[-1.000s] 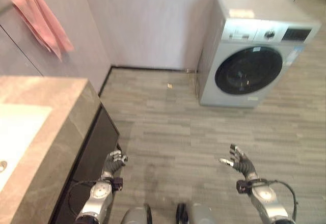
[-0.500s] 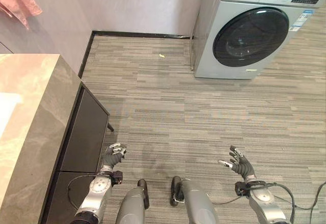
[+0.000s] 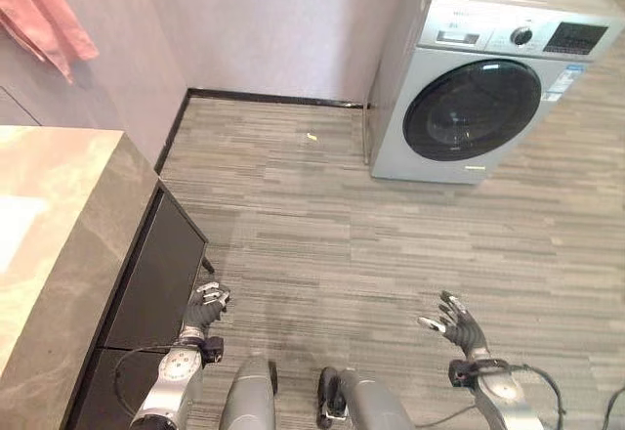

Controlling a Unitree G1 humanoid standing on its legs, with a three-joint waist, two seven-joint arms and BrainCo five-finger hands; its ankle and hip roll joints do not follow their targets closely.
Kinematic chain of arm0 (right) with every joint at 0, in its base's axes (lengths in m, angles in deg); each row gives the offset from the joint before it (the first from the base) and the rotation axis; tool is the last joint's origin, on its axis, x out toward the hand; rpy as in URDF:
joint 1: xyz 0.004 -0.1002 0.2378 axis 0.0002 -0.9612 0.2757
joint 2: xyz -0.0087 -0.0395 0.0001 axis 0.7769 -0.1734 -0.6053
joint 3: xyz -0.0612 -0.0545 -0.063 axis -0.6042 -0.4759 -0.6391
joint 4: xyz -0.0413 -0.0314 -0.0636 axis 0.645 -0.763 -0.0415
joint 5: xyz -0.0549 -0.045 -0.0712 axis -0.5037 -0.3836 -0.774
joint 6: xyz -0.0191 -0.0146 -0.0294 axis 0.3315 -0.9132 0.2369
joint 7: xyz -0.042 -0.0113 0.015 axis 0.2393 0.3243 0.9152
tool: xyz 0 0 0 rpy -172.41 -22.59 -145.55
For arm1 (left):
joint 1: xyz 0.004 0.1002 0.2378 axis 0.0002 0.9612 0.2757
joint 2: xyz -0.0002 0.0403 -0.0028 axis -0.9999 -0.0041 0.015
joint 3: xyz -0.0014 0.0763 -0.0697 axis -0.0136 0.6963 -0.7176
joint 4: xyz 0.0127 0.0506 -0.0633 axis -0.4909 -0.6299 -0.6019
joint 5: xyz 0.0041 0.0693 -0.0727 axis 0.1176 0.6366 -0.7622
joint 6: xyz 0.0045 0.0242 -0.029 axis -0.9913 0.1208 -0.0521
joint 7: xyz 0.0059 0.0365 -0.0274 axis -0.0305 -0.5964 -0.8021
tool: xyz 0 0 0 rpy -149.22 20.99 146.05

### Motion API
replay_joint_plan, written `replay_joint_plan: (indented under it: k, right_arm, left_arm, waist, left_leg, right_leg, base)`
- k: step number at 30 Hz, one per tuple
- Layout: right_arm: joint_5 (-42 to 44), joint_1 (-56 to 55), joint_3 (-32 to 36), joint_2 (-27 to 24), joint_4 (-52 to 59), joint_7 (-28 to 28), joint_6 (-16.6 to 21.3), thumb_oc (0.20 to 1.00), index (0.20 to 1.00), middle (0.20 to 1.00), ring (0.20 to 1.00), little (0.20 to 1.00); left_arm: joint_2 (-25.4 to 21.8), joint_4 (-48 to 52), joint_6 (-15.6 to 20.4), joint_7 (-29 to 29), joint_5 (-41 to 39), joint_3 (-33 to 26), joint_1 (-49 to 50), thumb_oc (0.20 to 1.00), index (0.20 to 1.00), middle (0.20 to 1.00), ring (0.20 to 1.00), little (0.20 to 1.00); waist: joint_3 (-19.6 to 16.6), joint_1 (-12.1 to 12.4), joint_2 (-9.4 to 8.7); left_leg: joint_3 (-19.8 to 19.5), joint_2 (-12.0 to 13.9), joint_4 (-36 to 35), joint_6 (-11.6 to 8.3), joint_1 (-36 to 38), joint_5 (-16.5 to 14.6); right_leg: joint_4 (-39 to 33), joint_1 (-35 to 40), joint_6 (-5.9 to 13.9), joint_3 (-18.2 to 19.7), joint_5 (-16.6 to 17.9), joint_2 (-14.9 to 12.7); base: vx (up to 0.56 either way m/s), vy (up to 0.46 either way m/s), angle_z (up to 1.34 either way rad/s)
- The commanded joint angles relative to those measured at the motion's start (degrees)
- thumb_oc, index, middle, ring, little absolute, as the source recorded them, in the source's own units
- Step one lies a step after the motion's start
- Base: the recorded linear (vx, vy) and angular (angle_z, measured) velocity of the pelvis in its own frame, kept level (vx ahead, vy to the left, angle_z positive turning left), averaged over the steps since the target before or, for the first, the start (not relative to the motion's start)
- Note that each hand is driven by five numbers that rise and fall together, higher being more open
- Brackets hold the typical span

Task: Put brush and paste in cup on sink, flatten towel.

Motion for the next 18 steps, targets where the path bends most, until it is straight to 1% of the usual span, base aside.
replay_joint_plan:
  k: [1,2,3,4,5,6,7,9,10,12,14,15,16,17,18]
  right_arm:
    - [1.8,0.6,2.7,-2.7,2.2,2.2,3.4,1.0,1.0,1.0,1.0,1.0]
    - [2.4,0.7,3.0,-2.3,1.5,2.7,3.7,1.0,1.0,1.0,1.0,1.0]
    - [3.0,0.5,3.3,-1.9,0.9,3.0,4.0,1.0,1.0,1.0,1.0,1.0]
    - [3.0,0.5,3.5,-1.8,0.9,3.4,4.1,1.0,1.0,1.0,1.0,1.0]
    - [2.5,0.7,3.7,-1.7,0.3,4.3,3.9,1.0,1.0,1.0,1.0,1.0]
    - [1.9,0.7,3.4,-1.7,0.4,4.2,3.6,1.0,1.0,1.0,1.0,1.0]
    - [1.2,0.8,2.8,-1.5,0.5,4.0,3.2,1.0,1.0,1.0,1.0,1.0]
    - [-0.9,1.1,1.7,-1.1,0.8,4.6,2.7,1.0,1.0,1.0,1.0,1.0]
    - [-1.2,0.9,1.3,-0.6,1.0,4.2,2.4,1.0,1.0,1.0,1.0,1.0]
    - [-1.8,0.5,1.0,-0.3,1.4,3.4,2.0,1.0,1.0,1.0,1.0,1.0]
    - [-3.0,0.0,0.5,0.2,1.8,2.6,1.5,1.0,1.0,1.0,1.0,1.0]
    - [-3.1,-0.1,0.3,0.7,1.7,2.2,1.2,1.0,1.0,1.0,1.0,1.0]
    - [-2.7,0.0,0.2,1.0,1.8,1.9,1.2,1.0,1.0,1.0,1.0,1.0]
    - [-2.7,0.0,0.2,1.0,1.8,1.9,1.2,1.0,1.0,1.0,1.0,1.0]
    - [-2.7,0.2,-0.1,1.1,1.8,1.9,1.1,1.0,1.0,1.0,1.0,1.0]
  left_arm:
    - [-0.8,1.5,2.9,0.0,0.3,-1.0,-0.7,0.2,0.2,0.2,0.2,0.2]
    - [-0.6,1.2,3.0,0.1,0.4,-1.0,-0.3,0.2,0.2,0.2,0.2,0.2]
    - [-0.4,0.9,3.1,0.2,0.4,-1.1,0.3,0.2,0.2,0.2,0.2,0.2]
    - [-0.4,0.8,3.2,0.3,0.4,-1.3,0.6,0.2,0.2,0.2,0.2,0.2]
    - [-0.7,1.5,3.2,0.4,0.3,-1.4,1.0,0.2,0.2,0.2,0.2,0.2]
    - [-0.8,2.0,3.3,0.2,0.2,-1.6,1.6,0.2,0.2,0.2,0.2,0.2]
    - [-0.6,2.4,3.4,0.2,-0.4,-2.2,2.3,0.2,0.2,0.2,0.2,0.2]
    - [0.0,2.4,3.6,0.1,-0.8,-2.4,3.0,0.2,0.2,0.2,0.2,0.2]
    - [0.2,2.5,3.7,0.1,-1.1,-2.7,3.6,0.2,0.2,0.2,0.2,0.2]
    - [0.1,2.6,3.5,-0.6,-1.4,-2.4,4.3,0.2,0.2,0.2,0.2,0.2]
    - [-0.1,3.2,3.0,-1.7,-1.2,-1.9,5.0,0.2,0.2,0.2,0.2,0.2]
    - [-0.3,3.1,2.7,-2.3,-0.5,-0.9,5.0,0.2,0.2,0.2,0.2,0.2]
    - [-0.4,3.1,2.6,-2.4,-0.4,-0.7,5.1,0.2,0.2,0.2,0.2,0.2]
    - [-0.4,3.1,2.6,-2.4,-0.4,-0.7,5.1,0.2,0.2,0.2,0.2,0.2]
    - [-0.3,2.9,2.5,-2.3,-0.2,-0.7,4.9,0.2,0.2,0.2,0.2,0.2]
  waist:
    - [0.7,-1.1,0.88]
    - [0.7,-0.6,1.36]
    - [0.7,-0.3,2.13]
    - [0.7,-0.2,2.71]
    - [0.4,0.1,3.34]
    - [0.2,0.4,3.17]
    - [-0.5,0.8,2.86]
    - [-1.9,1.3,2.49]
    - [-2.2,1.7,1.68]
    - [-3.1,2.3,0.85]
    - [-3.9,2.8,0.03]
    - [-5.0,3.0,-0.38]
    - [-5.5,3.1,-0.36]
    - [-5.6,3.2,-0.26]
    - [-5.7,3.2,-0.07]
  left_leg:
    - [1.7,-0.5,-12.2,1.11,1.8,0.9]
    - [1.1,-0.9,-16.8,0.81,1.3,2.0]
    - [0.6,-0.5,-21.9,0.08,1.0,4.9]
    - [1.1,0.3,-25.4,-0.58,0.8,7.4]
    - [2.0,1.6,-30.5,-1.32,0.8,10.2]
    - [1.5,1.2,-29.7,-0.95,1.4,9.7]
    - [0.2,0.3,-29.6,-0.22,1.9,8.5]
    - [0.4,-0.9,-28.5,0.75,1.9,7.6]
    - [0.8,-2.1,-27.2,1.63,1.8,6.2]
    - [1.9,-3.7,-25.4,3.21,1.5,4.3]
    - [2.9,-5.5,-23.8,4.61,2.1,1.6]
    - [3.4,-7.3,-23.3,5.75,3.5,-0.1]
    - [3.5,-7.9,-23.6,6.15,4.5,-0.6]
    - [3.5,-7.7,-23.8,6.13,4.4,-0.5]
    - [3.5,-8.0,-24.4,6.57,5.8,-1.2]
  right_leg:
    - [-8.9,8.9,6.3,1.2,6.2,0.0]
    - [-9.7,10.1,6.63,1.8,5.9,0.3]
    - [-10.6,11.2,6.88,2.2,5.3,0.9]
    - [-11.1,12.1,7.12,2.6,4.8,1.4]
    - [-12.2,14.1,7.64,3.4,4.0,1.8]
    - [-12.2,15.1,7.87,4.2,3.3,1.5]
    - [-12.4,15.9,8.42,5.1,2.7,1.0]
    - [-12.1,17.2,9.37,5.3,2.9,-0.2]
    - [-10.9,17.6,10.34,5.6,4.0,-1.6]
    - [-8.3,16.9,12.05,6.4,8.1,-3.5]
    - [-5.7,17.1,13.44,6.9,12.0,-5.3]
    - [-3.0,17.0,14.2,7.5,17.9,-6.7]
    - [-0.9,16.3,14.34,7.7,21.0,-7.0]
    - [-1.0,16.2,14.31,7.8,21.2,-6.9]
    - [0.9,15.4,14.32,7.3,22.8,-7.3]
  base:
    - [0.25,0.069,0.17]
    - [0.29,0.096,0.14]
    - [0.31,0.098,-0.06]
    - [0.44,0.138,-0.25]
    - [0.46,0.149,-0.36]
    - [0.49,0.182,-0.37]
    - [0.39,0.16,-0.53]
    - [0.41,0.197,-0.6]
    - [0.39,0.216,-0.41]
    - [0.35,0.228,-0.26]
    - [0.43,0.284,-0.25]
    - [0.49,0.343,-0.21]
    - [0.34,0.256,-0.01]
    - [0.2,0.163,0.05]
    - [0.18,0.153,0.18]
